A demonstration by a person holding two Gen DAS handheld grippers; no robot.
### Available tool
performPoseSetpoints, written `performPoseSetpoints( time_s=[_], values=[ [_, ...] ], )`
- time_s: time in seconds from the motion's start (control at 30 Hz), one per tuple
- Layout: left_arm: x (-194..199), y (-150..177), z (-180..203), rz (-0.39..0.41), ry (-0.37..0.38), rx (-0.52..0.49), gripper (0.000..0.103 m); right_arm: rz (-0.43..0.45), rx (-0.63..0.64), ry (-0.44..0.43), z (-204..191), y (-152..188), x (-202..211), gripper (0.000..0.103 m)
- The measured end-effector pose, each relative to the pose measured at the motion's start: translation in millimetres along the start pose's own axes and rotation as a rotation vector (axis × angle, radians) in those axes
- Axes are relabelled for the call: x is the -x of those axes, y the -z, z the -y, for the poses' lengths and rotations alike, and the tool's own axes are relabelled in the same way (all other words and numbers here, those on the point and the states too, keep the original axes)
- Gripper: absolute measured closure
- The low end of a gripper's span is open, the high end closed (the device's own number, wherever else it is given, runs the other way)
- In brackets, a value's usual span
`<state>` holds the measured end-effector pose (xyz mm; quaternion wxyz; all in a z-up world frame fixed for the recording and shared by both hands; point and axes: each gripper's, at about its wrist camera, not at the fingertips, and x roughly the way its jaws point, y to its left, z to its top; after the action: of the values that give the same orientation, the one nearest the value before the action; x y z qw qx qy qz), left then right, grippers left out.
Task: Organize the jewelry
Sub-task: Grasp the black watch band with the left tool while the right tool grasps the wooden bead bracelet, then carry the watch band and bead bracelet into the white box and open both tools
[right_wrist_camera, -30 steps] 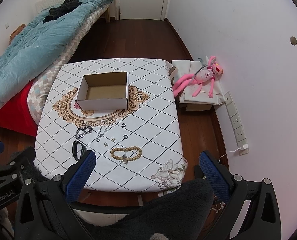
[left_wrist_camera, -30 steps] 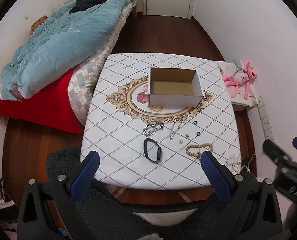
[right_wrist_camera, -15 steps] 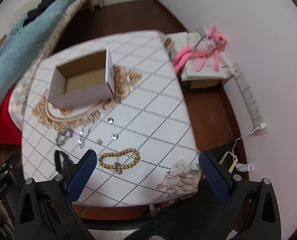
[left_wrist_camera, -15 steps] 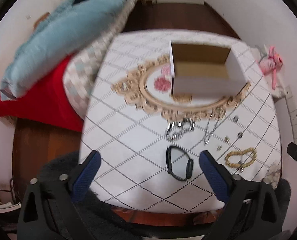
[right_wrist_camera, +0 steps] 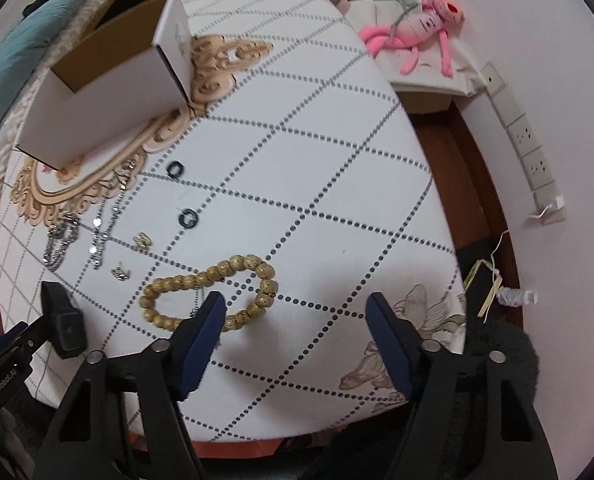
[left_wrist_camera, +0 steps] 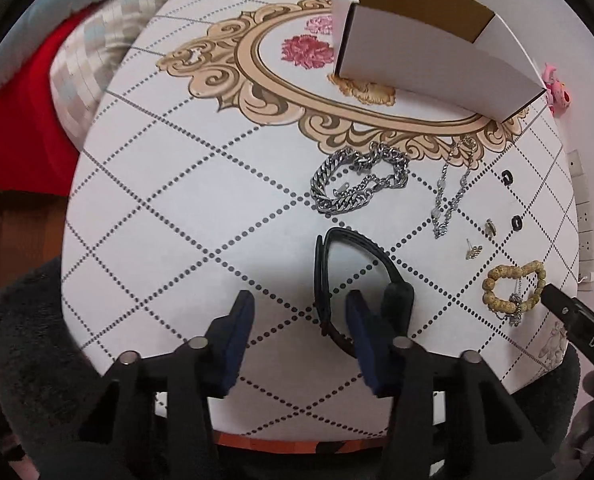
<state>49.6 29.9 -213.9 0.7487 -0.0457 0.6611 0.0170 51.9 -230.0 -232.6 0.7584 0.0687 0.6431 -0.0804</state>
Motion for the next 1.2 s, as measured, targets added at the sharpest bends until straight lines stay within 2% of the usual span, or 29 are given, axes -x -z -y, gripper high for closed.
performPoseSetpoints(
  time_s=[0.07, 0.13, 0.3, 0.37, 0.57, 0.6, 0.63, 0.77, 0.93, 1.07, 1.2],
  values=[
    [-1.4, 1.3, 2.3, 0.009, 0.001, -0.013, 0.066, -0.006, 0.002, -0.006, -1.6, 1.3, -4.8, 0.032],
    [-2.9, 2.6, 5.0, 0.012, 0.001, -0.024, 0.079, -0.011, 0.003, -0.013, -4.0, 2.5, -9.8, 0.035],
    [-4.3, 5.7, 9.9, 0.032, 0.003, -0.058, 0.096, -0.007, 0.033, -0.006, -14.1, 3.0, -18.2, 0.045],
    [-5.4, 1.8, 11.2, 0.043, -0.002, -0.066, 0.096, 0.005, 0.045, -0.005, -17.6, 3.4, -17.7, 0.047],
    [-4.9, -4.4, 7.4, 0.061, 0.029, -0.050, 0.098, 0.034, 0.079, -0.012, -28.2, 9.0, -12.1, 0.065],
    [-3.6, -4.6, 4.7, 0.066, 0.043, -0.042, 0.099, 0.040, 0.081, -0.010, -30.4, 10.0, -10.4, 0.077],
    [-2.6, -6.5, 1.3, 0.068, 0.052, -0.036, 0.099, 0.043, 0.082, -0.005, -31.3, 10.5, -9.6, 0.093],
    [4.2, -9.1, -9.0, 0.085, 0.067, -0.026, 0.099, 0.034, 0.052, -0.071, -30.1, 13.4, -3.9, 0.094],
    [28.0, -5.7, -14.0, 0.122, 0.081, -0.022, 0.099, 0.084, 0.044, -0.139, -32.0, 14.2, 21.7, 0.094],
    [51.0, -8.7, -13.0, 0.172, 0.085, -0.037, 0.099, 0.127, 0.075, -0.203, -43.9, 10.1, 52.2, 0.094],
    [69.0, -26.1, -2.3, 0.220, 0.092, -0.052, 0.099, 0.170, 0.140, -0.225, -50.0, -11.9, 72.8, 0.094]
  ],
)
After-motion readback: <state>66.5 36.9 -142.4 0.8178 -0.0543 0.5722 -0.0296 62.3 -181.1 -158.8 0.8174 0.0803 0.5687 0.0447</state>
